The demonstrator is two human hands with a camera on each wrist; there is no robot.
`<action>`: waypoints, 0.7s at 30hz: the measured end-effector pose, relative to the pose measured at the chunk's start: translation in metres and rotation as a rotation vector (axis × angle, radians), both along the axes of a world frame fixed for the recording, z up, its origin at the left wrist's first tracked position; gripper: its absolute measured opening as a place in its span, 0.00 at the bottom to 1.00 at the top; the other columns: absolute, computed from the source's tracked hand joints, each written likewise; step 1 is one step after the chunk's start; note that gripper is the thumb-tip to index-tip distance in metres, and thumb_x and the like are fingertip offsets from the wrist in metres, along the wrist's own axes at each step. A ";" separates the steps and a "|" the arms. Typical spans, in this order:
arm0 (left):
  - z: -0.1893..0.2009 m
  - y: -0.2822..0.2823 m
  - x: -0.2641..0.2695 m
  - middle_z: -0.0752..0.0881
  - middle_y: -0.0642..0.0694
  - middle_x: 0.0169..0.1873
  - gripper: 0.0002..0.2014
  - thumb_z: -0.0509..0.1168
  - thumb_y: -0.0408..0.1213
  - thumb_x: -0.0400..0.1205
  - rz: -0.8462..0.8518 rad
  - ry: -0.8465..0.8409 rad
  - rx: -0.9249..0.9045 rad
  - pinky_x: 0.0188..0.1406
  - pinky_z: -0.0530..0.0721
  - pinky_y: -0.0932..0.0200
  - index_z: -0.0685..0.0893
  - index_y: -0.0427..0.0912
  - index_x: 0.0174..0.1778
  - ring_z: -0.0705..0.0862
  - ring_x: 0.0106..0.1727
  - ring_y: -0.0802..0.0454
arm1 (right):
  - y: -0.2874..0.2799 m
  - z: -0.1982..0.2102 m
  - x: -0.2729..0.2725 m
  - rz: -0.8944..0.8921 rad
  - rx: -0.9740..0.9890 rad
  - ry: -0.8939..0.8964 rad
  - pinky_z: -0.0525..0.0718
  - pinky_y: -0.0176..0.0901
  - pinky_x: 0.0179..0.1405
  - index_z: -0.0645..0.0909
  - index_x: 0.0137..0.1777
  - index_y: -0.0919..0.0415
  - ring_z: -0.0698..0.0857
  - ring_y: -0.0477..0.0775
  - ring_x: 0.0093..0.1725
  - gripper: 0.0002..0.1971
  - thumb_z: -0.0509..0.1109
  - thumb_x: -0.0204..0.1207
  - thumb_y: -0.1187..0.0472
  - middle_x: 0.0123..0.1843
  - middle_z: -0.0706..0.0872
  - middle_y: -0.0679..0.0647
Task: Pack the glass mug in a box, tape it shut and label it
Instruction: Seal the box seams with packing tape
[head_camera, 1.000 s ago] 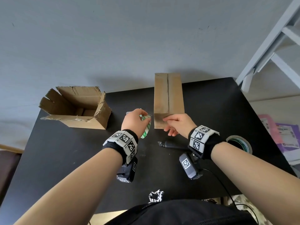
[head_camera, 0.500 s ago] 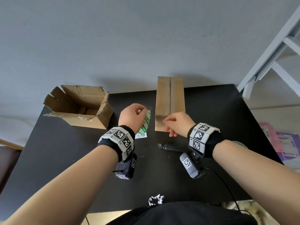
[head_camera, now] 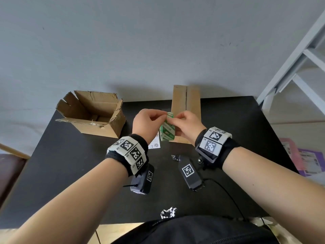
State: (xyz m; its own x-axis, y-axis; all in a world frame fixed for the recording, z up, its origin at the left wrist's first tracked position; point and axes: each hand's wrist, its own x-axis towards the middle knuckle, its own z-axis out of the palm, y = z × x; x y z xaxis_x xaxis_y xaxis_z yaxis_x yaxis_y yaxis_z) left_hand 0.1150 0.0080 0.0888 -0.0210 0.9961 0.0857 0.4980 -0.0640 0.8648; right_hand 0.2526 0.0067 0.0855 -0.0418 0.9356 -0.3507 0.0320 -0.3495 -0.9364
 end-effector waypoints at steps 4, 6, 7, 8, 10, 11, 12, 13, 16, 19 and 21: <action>0.002 -0.004 0.005 0.87 0.51 0.46 0.07 0.67 0.38 0.80 -0.027 -0.025 0.020 0.55 0.85 0.50 0.90 0.53 0.46 0.84 0.52 0.54 | -0.004 0.008 0.005 -0.029 0.103 -0.029 0.88 0.58 0.51 0.77 0.45 0.55 0.89 0.59 0.48 0.07 0.72 0.75 0.64 0.50 0.86 0.61; 0.004 -0.006 0.008 0.86 0.52 0.46 0.07 0.68 0.38 0.80 -0.028 -0.051 0.033 0.56 0.84 0.49 0.89 0.54 0.46 0.84 0.52 0.54 | -0.006 0.011 0.008 -0.068 0.104 0.002 0.87 0.60 0.52 0.79 0.44 0.59 0.88 0.60 0.46 0.02 0.70 0.77 0.65 0.48 0.86 0.63; 0.004 -0.008 0.009 0.84 0.53 0.45 0.07 0.68 0.38 0.79 -0.027 -0.055 0.044 0.57 0.84 0.50 0.89 0.54 0.47 0.83 0.52 0.54 | -0.007 0.012 0.010 -0.085 0.102 0.014 0.87 0.61 0.53 0.79 0.43 0.60 0.88 0.60 0.47 0.02 0.69 0.77 0.65 0.48 0.86 0.64; 0.006 -0.009 0.010 0.81 0.54 0.45 0.06 0.69 0.38 0.79 -0.027 -0.050 0.060 0.58 0.83 0.52 0.89 0.52 0.49 0.82 0.51 0.55 | -0.008 0.013 0.011 -0.093 0.107 0.014 0.87 0.62 0.53 0.79 0.43 0.60 0.88 0.61 0.47 0.03 0.69 0.78 0.65 0.48 0.86 0.65; 0.008 -0.011 0.011 0.79 0.58 0.44 0.07 0.70 0.39 0.78 -0.025 -0.022 0.102 0.57 0.83 0.55 0.89 0.50 0.51 0.82 0.50 0.56 | -0.007 0.015 0.011 -0.089 0.131 -0.005 0.86 0.63 0.53 0.79 0.42 0.58 0.88 0.62 0.49 0.04 0.68 0.78 0.63 0.47 0.86 0.63; 0.010 -0.011 0.011 0.79 0.59 0.44 0.08 0.71 0.40 0.78 -0.019 -0.013 0.122 0.57 0.83 0.56 0.89 0.50 0.52 0.82 0.49 0.57 | -0.007 0.016 0.011 -0.085 0.151 -0.025 0.86 0.63 0.53 0.79 0.41 0.57 0.88 0.63 0.49 0.04 0.68 0.79 0.63 0.46 0.86 0.62; 0.012 -0.011 0.011 0.79 0.60 0.43 0.09 0.71 0.41 0.78 -0.010 -0.010 0.137 0.56 0.83 0.56 0.89 0.49 0.52 0.82 0.48 0.59 | -0.006 0.019 0.011 -0.081 0.175 -0.051 0.86 0.63 0.53 0.78 0.42 0.56 0.88 0.63 0.50 0.05 0.67 0.79 0.62 0.46 0.86 0.62; 0.014 -0.011 0.011 0.79 0.60 0.42 0.09 0.71 0.42 0.77 0.003 -0.010 0.147 0.56 0.83 0.58 0.89 0.49 0.53 0.82 0.46 0.61 | -0.005 0.022 0.010 -0.076 0.202 -0.079 0.86 0.63 0.54 0.78 0.42 0.56 0.88 0.64 0.50 0.04 0.66 0.80 0.62 0.46 0.86 0.62; 0.021 -0.011 0.013 0.82 0.58 0.42 0.11 0.72 0.44 0.76 0.037 -0.015 0.151 0.54 0.84 0.57 0.90 0.48 0.52 0.82 0.45 0.62 | -0.002 0.030 0.008 -0.070 0.299 -0.220 0.86 0.58 0.54 0.76 0.45 0.58 0.86 0.63 0.51 0.03 0.64 0.80 0.61 0.45 0.83 0.59; 0.026 -0.012 0.017 0.87 0.55 0.41 0.13 0.72 0.45 0.76 0.039 -0.028 0.125 0.54 0.85 0.52 0.89 0.46 0.55 0.85 0.45 0.60 | 0.000 0.036 0.009 -0.045 0.394 -0.391 0.81 0.44 0.46 0.76 0.47 0.59 0.82 0.55 0.46 0.03 0.63 0.81 0.61 0.40 0.79 0.51; 0.030 -0.012 0.020 0.86 0.59 0.38 0.22 0.73 0.45 0.76 0.044 -0.081 0.055 0.57 0.84 0.54 0.83 0.43 0.65 0.84 0.44 0.63 | 0.001 0.039 0.012 -0.025 0.416 -0.443 0.76 0.35 0.40 0.74 0.47 0.59 0.79 0.50 0.44 0.03 0.61 0.82 0.61 0.40 0.77 0.50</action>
